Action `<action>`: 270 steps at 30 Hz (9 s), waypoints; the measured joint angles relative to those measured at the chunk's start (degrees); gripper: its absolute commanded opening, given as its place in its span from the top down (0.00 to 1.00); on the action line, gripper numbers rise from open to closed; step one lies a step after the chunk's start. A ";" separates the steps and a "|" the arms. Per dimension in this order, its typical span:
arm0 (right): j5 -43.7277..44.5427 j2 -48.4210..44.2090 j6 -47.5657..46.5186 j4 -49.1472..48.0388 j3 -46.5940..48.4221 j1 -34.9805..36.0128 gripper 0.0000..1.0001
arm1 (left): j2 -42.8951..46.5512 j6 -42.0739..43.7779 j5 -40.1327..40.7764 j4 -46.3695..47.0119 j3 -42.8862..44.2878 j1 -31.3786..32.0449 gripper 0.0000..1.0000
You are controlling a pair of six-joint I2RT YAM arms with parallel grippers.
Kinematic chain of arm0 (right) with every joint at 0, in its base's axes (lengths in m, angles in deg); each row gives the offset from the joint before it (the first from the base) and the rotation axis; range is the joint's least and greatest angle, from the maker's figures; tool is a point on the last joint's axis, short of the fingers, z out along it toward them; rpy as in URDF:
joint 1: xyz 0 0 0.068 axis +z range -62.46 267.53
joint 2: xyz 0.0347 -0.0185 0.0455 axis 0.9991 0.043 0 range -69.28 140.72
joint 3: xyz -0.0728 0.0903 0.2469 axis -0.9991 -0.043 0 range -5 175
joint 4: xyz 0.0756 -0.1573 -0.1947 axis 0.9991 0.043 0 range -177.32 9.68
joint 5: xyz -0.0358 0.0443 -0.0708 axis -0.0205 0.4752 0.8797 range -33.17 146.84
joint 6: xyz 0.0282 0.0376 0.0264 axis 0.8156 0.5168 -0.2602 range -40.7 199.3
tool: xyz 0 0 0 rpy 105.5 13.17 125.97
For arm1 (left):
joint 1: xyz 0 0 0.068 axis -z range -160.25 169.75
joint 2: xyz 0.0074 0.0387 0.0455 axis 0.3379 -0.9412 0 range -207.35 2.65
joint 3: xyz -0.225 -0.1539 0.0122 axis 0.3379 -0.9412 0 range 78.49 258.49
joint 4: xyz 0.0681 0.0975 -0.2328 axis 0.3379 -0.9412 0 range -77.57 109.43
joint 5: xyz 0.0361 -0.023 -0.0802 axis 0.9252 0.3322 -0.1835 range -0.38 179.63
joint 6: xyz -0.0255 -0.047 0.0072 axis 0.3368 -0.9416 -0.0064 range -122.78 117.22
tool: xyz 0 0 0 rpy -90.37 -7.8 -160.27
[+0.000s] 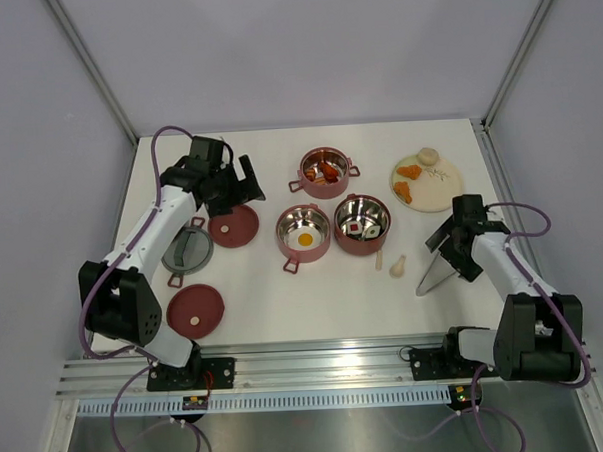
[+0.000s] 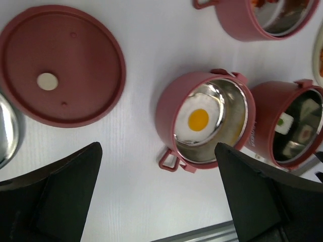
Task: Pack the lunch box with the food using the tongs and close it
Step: Place the clamp at the center of the board, then pick up the box lid from the center of the board, then close the box lid on the packing box.
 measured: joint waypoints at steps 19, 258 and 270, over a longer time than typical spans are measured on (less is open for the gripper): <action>-3.19 -8.17 -4.98 3.30 12.46 -0.04 0.02 | -0.79 -17.20 22.12 0.15 -14.16 -2.56 0.18; -6.62 -8.24 -7.17 4.22 9.64 -0.07 0.02 | -14.01 7.17 22.08 26.45 -7.82 23.43 0.66; -6.80 -8.20 -7.50 4.20 9.64 -0.07 0.02 | -13.70 8.00 22.56 24.22 -6.58 23.52 0.51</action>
